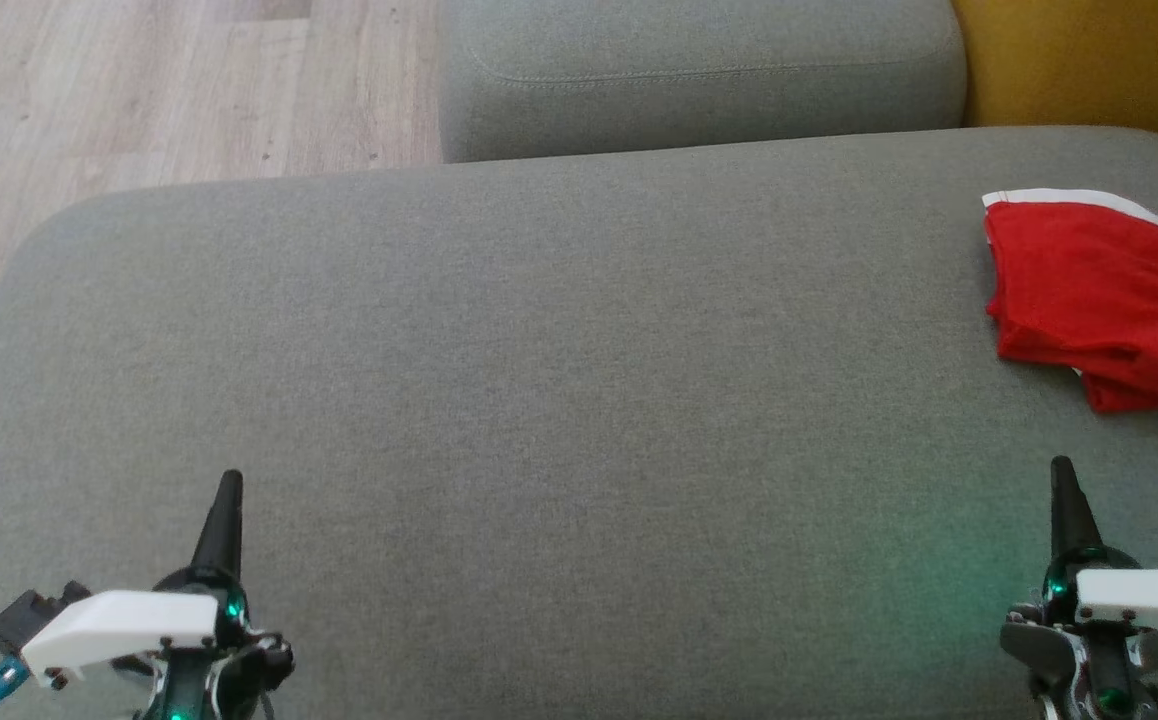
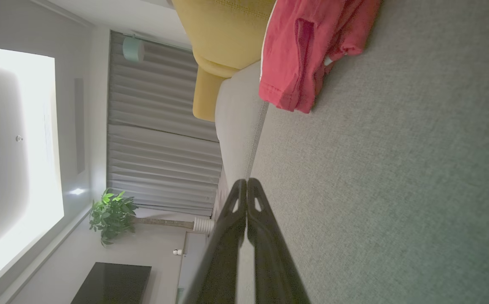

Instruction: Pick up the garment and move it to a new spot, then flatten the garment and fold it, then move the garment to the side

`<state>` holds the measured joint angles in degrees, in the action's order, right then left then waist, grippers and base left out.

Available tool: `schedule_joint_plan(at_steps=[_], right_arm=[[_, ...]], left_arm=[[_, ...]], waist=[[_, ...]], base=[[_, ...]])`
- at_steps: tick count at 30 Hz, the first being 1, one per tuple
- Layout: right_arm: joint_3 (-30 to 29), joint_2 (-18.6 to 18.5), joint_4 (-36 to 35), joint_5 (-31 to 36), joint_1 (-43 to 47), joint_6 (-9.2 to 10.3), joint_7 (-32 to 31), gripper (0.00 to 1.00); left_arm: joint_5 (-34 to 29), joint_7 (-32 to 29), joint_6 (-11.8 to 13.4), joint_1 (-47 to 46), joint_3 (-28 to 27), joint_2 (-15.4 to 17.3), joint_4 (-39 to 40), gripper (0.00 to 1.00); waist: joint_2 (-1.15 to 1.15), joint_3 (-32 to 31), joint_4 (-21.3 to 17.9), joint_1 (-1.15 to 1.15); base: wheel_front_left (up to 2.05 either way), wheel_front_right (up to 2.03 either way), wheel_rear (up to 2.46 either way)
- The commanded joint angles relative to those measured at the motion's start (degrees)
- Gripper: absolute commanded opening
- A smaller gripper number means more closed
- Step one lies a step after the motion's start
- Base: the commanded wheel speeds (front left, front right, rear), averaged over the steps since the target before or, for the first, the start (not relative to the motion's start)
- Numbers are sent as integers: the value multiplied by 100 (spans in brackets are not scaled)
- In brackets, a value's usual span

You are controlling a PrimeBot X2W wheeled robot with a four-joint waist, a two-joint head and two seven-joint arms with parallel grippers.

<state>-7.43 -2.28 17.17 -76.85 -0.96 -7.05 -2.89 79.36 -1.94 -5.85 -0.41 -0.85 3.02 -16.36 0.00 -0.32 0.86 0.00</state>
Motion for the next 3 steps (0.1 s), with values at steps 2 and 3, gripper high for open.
schedule_joint_plan(at_steps=[2, 3], right_arm=[[97, -52, -229, -245, -350, -38, -65, 0], [97, -52, -234, -316, -359, -39, -81, 0]], left_arm=[[211, -69, -56, -361, -230, 66, 213, 0], [276, -86, -62, -373, -243, 65, 214, 0]], waist=[[0, 5, -9, 0], [0, 8, -13, 0]], base=[[0, 0, 0], [0, 0, 0]])
